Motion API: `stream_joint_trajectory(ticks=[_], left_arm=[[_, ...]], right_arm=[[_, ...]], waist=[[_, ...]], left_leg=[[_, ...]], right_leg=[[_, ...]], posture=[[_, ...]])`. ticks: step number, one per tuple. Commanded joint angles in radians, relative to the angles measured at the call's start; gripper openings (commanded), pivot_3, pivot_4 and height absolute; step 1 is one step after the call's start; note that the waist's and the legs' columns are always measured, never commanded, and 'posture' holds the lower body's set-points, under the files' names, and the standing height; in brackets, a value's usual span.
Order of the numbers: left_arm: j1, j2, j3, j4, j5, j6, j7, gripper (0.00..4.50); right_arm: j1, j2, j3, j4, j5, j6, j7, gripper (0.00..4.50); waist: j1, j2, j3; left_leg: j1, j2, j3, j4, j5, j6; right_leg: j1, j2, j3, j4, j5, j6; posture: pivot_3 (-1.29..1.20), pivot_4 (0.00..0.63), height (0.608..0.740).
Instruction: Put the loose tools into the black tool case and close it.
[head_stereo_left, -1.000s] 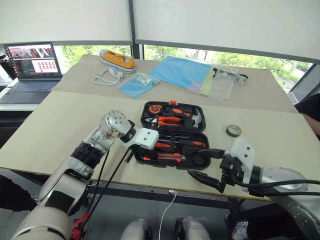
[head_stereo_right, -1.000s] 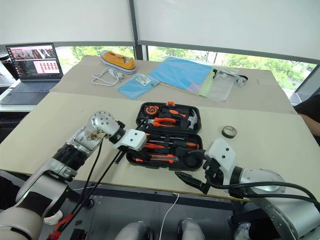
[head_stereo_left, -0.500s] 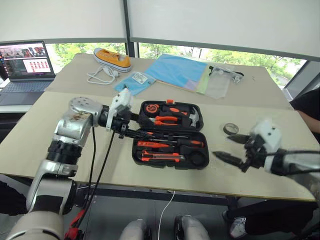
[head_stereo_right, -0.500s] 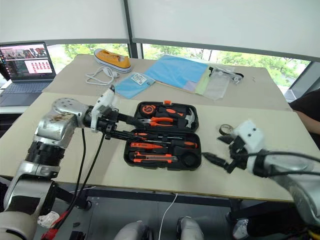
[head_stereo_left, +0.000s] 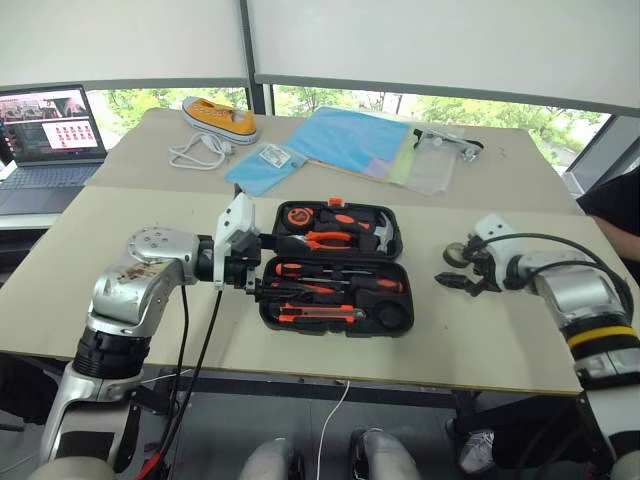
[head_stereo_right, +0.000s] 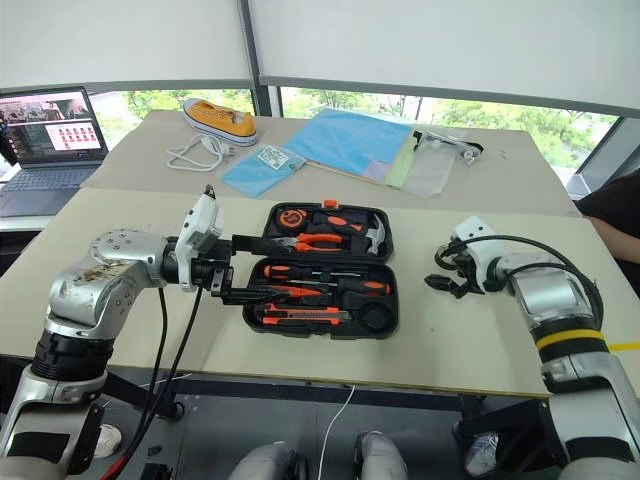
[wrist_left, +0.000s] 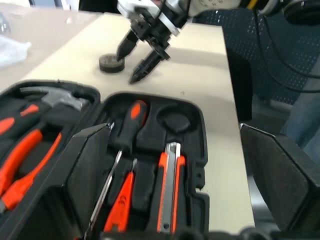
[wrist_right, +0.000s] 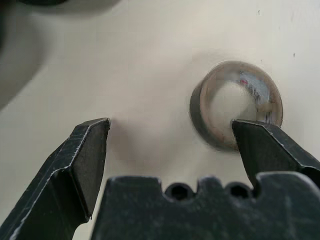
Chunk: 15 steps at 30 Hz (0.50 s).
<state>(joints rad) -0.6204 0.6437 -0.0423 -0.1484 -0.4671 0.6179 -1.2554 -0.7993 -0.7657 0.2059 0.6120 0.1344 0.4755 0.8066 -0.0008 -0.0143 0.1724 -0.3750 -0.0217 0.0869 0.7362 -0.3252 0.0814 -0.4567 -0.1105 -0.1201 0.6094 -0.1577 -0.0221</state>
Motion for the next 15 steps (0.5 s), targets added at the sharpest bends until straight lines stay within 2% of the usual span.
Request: stream_joint_trajectory(ticks=[1,9,11,12,15], left_arm=[[0.008,0.028,0.015,-0.047,-0.017,-0.003,0.018,4.5],[-0.006,0.041,-0.018,-0.024,-0.009,-0.032,0.008,4.5],[-0.004,0.047,-0.026,-0.015,-0.006,-0.039,-0.001,4.5],[0.001,0.049,-0.039,-0.004,0.004,-0.053,-0.012,4.5],[0.015,0.054,-0.08,0.022,0.037,-0.112,-0.043,4.5]], right_arm=[[-0.053,0.025,-0.008,0.092,-0.051,-0.078,0.018,3.7],[-0.106,0.064,-0.037,0.217,-0.101,-0.155,0.036,1.07],[-0.103,0.061,-0.055,0.194,-0.08,-0.161,0.08,0.4],[-0.09,0.05,-0.085,0.102,-0.015,-0.099,0.159,0.03],[-0.015,0.0,-0.14,-0.225,0.15,0.076,0.337,0.03]], waist=[[-0.002,0.0,0.0],[-0.012,0.0,0.0],[-0.013,0.001,0.0],[-0.013,0.001,0.001],[-0.013,0.007,0.004]], left_leg=[[0.0,0.0,0.0,0.0,0.0,0.0],[0.001,0.0,0.0,-0.001,0.001,-0.002],[0.001,0.0,0.0,-0.001,0.001,-0.002],[0.001,0.0,0.0,-0.001,0.001,-0.002],[0.002,0.0,0.0,-0.002,0.001,-0.002]], right_leg=[[0.0,0.0,0.0,0.0,0.0,0.0],[0.001,0.0,0.0,0.001,0.0,0.0],[0.001,0.0,0.0,0.001,0.0,0.0],[0.001,0.0,0.0,0.001,0.0,0.0],[0.001,0.0,0.0,0.001,0.0,-0.001]], posture=[[0.0,0.15,0.718],[0.0,0.15,0.718],[0.0,0.15,0.718],[0.0,0.15,0.718],[0.0,0.15,0.718]])
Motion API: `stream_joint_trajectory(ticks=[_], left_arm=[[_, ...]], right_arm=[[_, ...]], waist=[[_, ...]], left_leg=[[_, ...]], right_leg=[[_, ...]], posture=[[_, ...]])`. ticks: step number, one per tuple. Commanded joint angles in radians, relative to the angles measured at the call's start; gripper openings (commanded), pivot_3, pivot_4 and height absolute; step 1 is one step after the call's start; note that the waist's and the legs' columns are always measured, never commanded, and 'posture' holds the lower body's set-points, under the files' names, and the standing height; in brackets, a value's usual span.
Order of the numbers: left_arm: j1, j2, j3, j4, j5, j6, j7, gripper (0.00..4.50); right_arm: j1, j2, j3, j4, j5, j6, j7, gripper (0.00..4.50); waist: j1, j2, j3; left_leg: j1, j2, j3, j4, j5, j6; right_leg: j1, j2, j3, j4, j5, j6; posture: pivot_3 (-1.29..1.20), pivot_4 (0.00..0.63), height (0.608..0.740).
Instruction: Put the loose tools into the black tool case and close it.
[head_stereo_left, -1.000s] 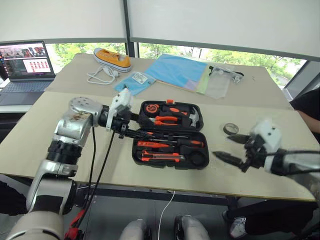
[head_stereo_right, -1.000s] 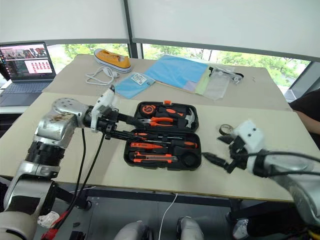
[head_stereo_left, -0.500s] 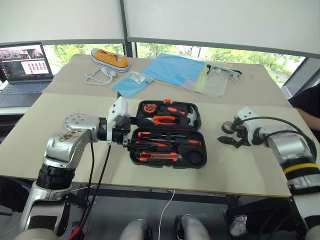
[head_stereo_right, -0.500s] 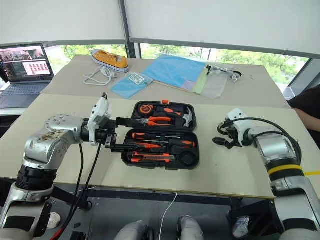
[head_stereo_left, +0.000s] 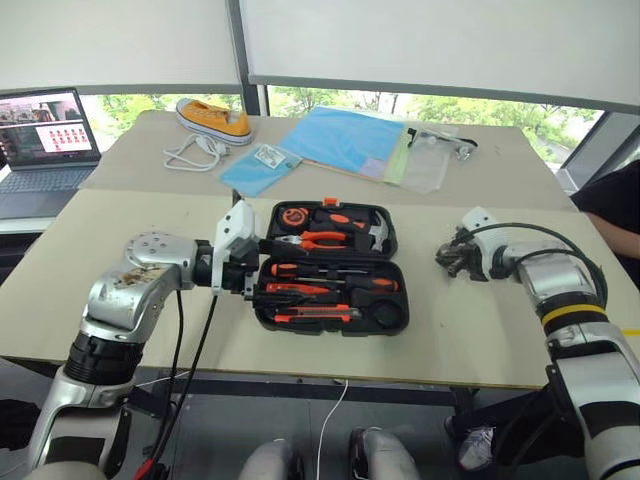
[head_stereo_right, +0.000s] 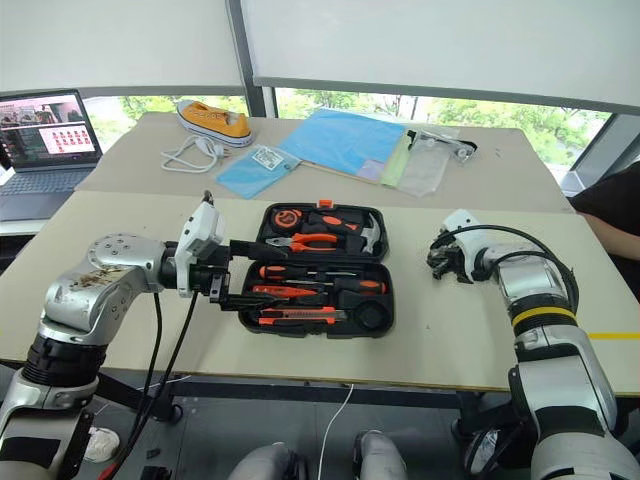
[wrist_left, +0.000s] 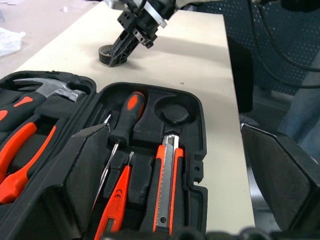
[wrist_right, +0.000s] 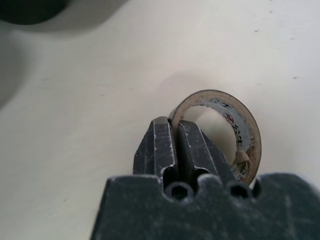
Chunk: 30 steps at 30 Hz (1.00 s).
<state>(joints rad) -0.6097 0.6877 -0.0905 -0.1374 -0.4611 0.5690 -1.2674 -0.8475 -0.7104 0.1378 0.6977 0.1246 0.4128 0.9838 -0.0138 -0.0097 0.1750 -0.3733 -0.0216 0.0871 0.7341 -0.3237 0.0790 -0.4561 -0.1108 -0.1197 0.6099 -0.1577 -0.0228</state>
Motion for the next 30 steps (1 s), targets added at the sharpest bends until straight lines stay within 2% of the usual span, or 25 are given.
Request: stream_joint_trajectory(ticks=[1,5,9,14,23,24,26,30], left_arm=[[0.004,0.01,-0.041,0.016,0.038,-0.079,-0.039,4.5],[-0.007,0.009,-0.058,0.03,0.047,-0.108,-0.053,4.5],[-0.005,0.017,-0.067,0.027,0.048,-0.118,-0.074,4.5],[-0.006,0.017,-0.075,0.03,0.058,-0.136,-0.078,4.5],[-0.009,0.009,-0.075,0.038,0.07,-0.152,-0.072,4.5],[-0.009,0.009,-0.075,0.038,0.07,-0.153,-0.071,4.5],[-0.009,0.009,-0.074,0.037,0.07,-0.153,-0.07,4.5],[-0.008,0.011,-0.073,0.033,0.07,-0.146,-0.065,4.5]], right_arm=[[0.066,-0.073,-0.079,-0.42,0.201,0.193,0.187,0.03],[0.217,-0.134,-0.077,-0.872,0.354,0.378,0.219,0.03],[0.323,-0.156,-0.023,-1.106,0.353,0.421,0.162,0.03],[0.376,-0.171,0.066,-1.139,0.218,0.358,0.067,0.03],[0.419,-0.156,0.09,-1.131,0.213,0.375,0.043,0.03],[0.423,-0.159,0.091,-1.139,0.218,0.379,0.047,0.79],[0.425,-0.161,0.088,-1.151,0.223,0.387,0.05,1.25],[0.414,-0.163,0.077,-1.167,0.228,0.399,0.045,2.68]], waist=[[0.001,0.004,0.002],[0.007,0.004,0.003],[0.016,0.004,0.003],[0.025,0.004,0.003],[0.027,0.004,0.003],[0.027,0.004,0.003],[0.027,0.004,0.003],[0.026,0.004,0.003]], left_leg=[[0.0,0.0,0.0,0.0,0.0,0.0],[0.0,0.002,-0.001,-0.001,0.0,0.0],[0.0,0.001,-0.001,-0.001,0.0,0.0],[0.0,0.0,0.0,0.002,0.0,0.0],[0.0,0.0,0.0,0.001,0.0,0.0],[0.0,0.0,0.0,0.001,0.0,0.0],[0.0,0.0,0.0,0.001,0.0,0.0],[0.0,0.0,0.0,0.001,0.0,0.0]], right_leg=[[0.0,0.0,0.0,0.0,0.0,0.0],[0.0,0.0,-0.002,0.0,0.0,-0.001],[0.0,-0.001,-0.002,0.0,-0.001,0.0],[0.0,-0.003,0.0,0.001,-0.004,0.006],[0.0,-0.001,-0.001,0.001,-0.002,0.002],[0.0,-0.001,-0.001,0.001,-0.002,0.002],[0.0,-0.001,-0.001,0.001,-0.003,0.003],[0.0,-0.001,-0.001,0.0,-0.003,0.004]], posture=[[0.0,0.15,0.718],[0.0,0.15,0.718],[0.0,0.15,0.718],[0.0,0.15,0.718],[0.0,0.15,0.718],[0.0,0.15,0.718],[0.0,0.15,0.718],[0.0,0.15,0.718]])
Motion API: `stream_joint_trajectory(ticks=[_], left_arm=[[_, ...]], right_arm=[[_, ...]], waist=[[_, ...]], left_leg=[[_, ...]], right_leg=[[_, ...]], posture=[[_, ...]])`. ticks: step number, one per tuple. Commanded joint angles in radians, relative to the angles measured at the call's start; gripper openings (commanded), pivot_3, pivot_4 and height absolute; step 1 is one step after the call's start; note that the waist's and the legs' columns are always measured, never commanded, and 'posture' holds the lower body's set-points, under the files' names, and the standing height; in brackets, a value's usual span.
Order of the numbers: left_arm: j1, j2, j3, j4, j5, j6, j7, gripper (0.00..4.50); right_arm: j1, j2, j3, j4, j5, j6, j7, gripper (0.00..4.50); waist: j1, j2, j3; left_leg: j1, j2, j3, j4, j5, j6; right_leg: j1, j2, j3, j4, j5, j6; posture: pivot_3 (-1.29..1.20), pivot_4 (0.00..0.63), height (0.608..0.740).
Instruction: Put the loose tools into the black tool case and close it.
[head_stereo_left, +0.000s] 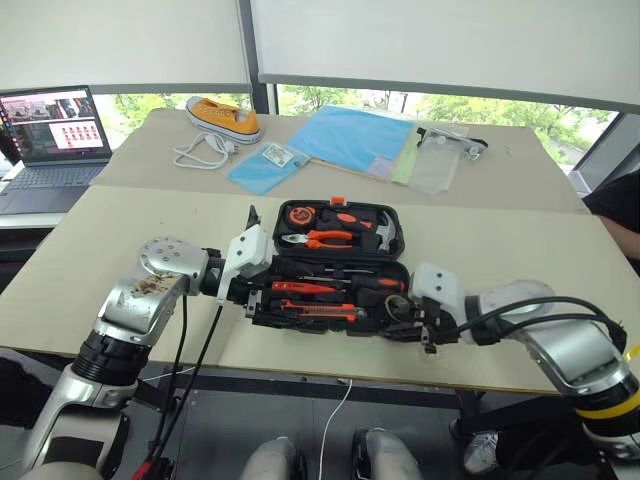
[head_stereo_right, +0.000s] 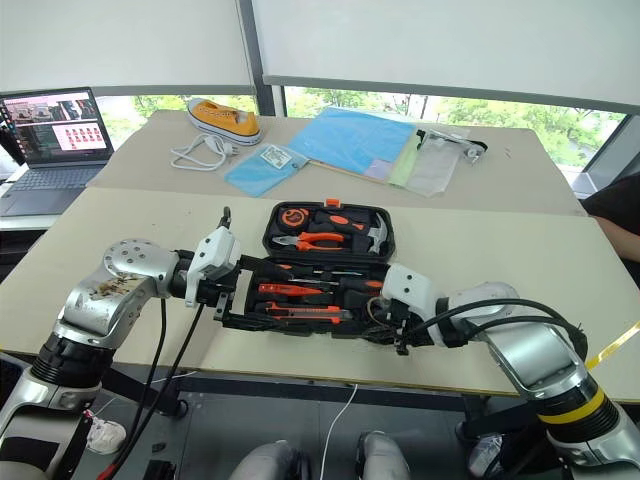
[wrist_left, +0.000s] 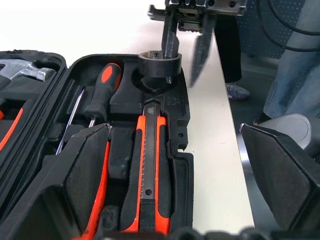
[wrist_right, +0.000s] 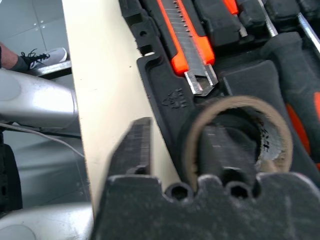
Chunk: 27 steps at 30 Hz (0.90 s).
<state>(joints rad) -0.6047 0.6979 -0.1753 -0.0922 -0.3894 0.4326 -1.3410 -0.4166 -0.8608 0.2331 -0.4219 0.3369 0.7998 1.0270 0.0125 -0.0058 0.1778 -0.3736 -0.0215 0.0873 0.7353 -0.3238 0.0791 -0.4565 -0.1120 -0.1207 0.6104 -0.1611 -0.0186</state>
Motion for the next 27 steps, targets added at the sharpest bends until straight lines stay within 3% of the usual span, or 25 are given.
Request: stream_joint_trajectory(ticks=[1,3,10,14,18,25,27], left_arm=[[-0.011,0.004,0.013,-0.013,-0.002,-0.007,0.009,4.5],[-0.002,0.011,0.02,-0.02,-0.008,0.01,0.017,4.5],[0.03,0.026,0.052,-0.043,-0.015,0.04,0.071,4.5],[0.063,0.053,0.118,0.023,0.022,0.039,0.167,4.5],[0.112,0.092,0.21,0.169,0.044,0.002,0.233,3.37],[0.055,0.073,0.15,0.4,0.177,-0.159,0.27,0.79],[0.025,0.043,0.126,0.435,0.188,-0.183,0.253,0.1]], right_arm=[[-0.021,-0.013,-0.031,-0.058,0.032,0.027,0.003,3.01],[-0.027,-0.014,-0.064,-0.082,0.066,0.057,0.006,3.63],[0.0,-0.041,-0.123,-0.102,0.102,0.078,-0.017,3.63],[0.023,-0.043,-0.219,-0.051,0.123,0.079,-0.041,3.63],[0.027,-0.037,-0.289,0.11,0.094,0.027,-0.084,2.56],[-0.059,-0.001,-0.195,0.363,-0.051,-0.165,-0.111,0.15],[-0.09,0.018,-0.149,0.424,-0.102,-0.24,-0.108,0.0]], waist=[[0.0,0.0,0.0],[0.0,0.0,0.0],[0.001,0.0,0.0],[0.001,0.0,0.0],[-0.001,-0.001,0.0],[0.003,-0.001,0.0],[0.004,-0.001,0.0]], left_leg=[[0.0,0.0,0.0,0.0,0.0,0.0],[0.0,0.0,0.0,0.0,0.0,0.0],[0.0,0.0,0.0,0.0,0.0,0.0],[0.0,0.0,-0.001,0.0,0.0,0.0],[0.001,0.001,0.0,-0.001,0.0,0.0],[0.001,0.0,0.002,-0.002,0.0,0.0],[0.0,0.0,0.001,-0.002,0.0,0.0]], right_leg=[[0.0,0.0,0.0,0.0,0.0,0.0],[0.0,0.0,0.0,0.0,0.0,0.0],[0.0,0.0,0.0,0.0,0.0,0.0],[0.0,0.0,0.0,0.0,0.0,0.0],[0.0,0.0,0.0,0.0,0.0,0.0],[-0.001,-0.001,0.0,0.0,0.0,0.0],[0.0,-0.001,0.0,0.0,0.001,-0.002]], posture=[[0.0,0.15,0.718],[0.0,0.15,0.718],[0.0,0.15,0.718],[0.0,0.15,0.718],[0.0,0.15,0.718],[0.0,0.15,0.718],[0.0,0.15,0.718]])
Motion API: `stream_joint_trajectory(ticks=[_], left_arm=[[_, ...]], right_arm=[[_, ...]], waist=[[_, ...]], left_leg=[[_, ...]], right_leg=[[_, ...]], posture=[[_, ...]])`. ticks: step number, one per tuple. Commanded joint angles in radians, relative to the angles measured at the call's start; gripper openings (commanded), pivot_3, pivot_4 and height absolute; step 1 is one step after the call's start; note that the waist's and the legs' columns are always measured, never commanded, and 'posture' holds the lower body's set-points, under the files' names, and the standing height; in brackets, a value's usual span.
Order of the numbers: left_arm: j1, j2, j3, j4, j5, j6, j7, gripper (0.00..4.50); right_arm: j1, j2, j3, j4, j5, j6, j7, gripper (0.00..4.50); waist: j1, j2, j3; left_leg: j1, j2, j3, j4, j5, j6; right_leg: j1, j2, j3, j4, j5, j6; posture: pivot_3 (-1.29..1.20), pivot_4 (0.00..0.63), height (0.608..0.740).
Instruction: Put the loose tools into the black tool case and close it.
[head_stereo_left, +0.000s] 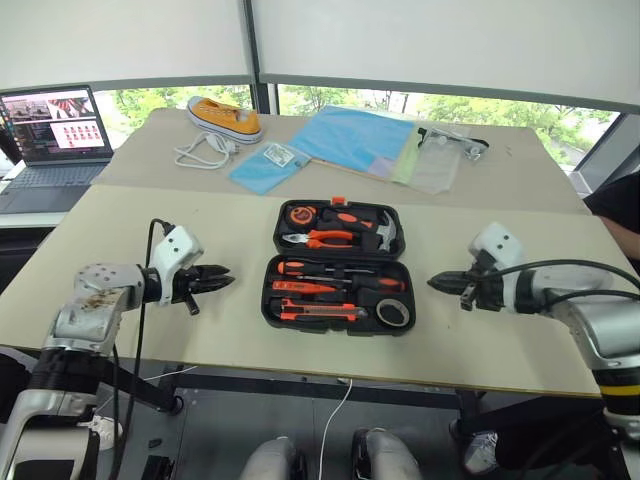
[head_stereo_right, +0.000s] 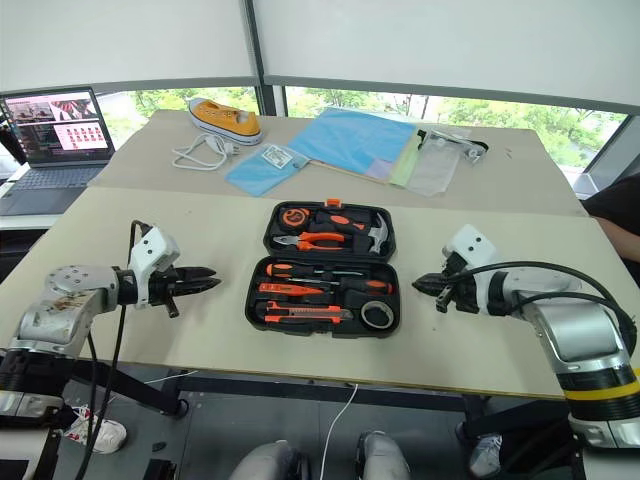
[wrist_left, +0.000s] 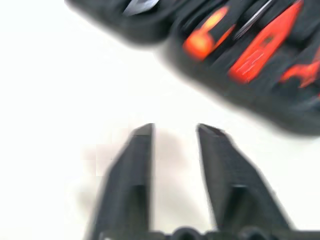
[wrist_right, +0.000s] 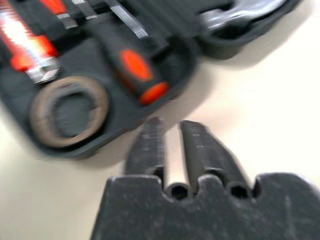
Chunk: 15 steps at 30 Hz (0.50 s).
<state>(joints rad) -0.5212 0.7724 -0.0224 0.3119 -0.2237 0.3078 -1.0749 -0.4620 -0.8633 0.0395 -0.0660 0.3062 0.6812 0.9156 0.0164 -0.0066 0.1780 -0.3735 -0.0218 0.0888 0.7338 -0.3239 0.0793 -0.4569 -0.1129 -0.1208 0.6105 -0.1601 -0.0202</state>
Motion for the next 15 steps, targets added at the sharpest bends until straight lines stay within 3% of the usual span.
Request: stream_joint_trajectory(ticks=[1,5,8,15], left_arm=[[-0.069,-0.042,-0.033,0.045,0.026,-0.067,-0.02,0.03],[-0.12,-0.097,-0.106,0.055,0.054,-0.068,-0.07,0.03],[-0.117,-0.11,-0.123,0.016,0.03,-0.058,-0.137,0.03],[-0.074,-0.074,-0.162,-0.071,0.037,-0.066,-0.261,0.03]], right_arm=[[-0.056,0.028,0.059,0.09,-0.089,-0.148,0.006,0.0],[-0.109,0.093,0.129,0.172,-0.149,-0.316,0.04,0.0],[-0.074,0.1,0.113,0.139,-0.104,-0.395,0.133,0.0],[0.063,0.071,0.055,-0.002,-0.037,-0.406,0.226,0.0]], waist=[[0.0,0.0,0.0],[-0.008,0.0,0.0],[-0.01,0.0,0.0],[-0.018,0.0,0.0]], left_leg=[[0.0,0.0,0.0,0.0,0.0,0.0],[-0.001,0.0,0.001,-0.001,0.0,0.0],[-0.001,0.0,0.003,-0.002,0.0,0.0],[-0.001,0.002,0.003,-0.005,0.0,0.0]], right_leg=[[0.0,0.0,0.0,0.0,0.0,0.0],[-0.001,0.001,-0.002,0.0,0.002,-0.003],[-0.001,0.004,-0.003,0.0,0.002,-0.003],[-0.001,0.005,-0.004,0.0,0.001,-0.004]], posture=[[0.0,0.15,0.718],[0.0,0.15,0.718],[0.0,0.15,0.718],[0.0,0.15,0.718]])
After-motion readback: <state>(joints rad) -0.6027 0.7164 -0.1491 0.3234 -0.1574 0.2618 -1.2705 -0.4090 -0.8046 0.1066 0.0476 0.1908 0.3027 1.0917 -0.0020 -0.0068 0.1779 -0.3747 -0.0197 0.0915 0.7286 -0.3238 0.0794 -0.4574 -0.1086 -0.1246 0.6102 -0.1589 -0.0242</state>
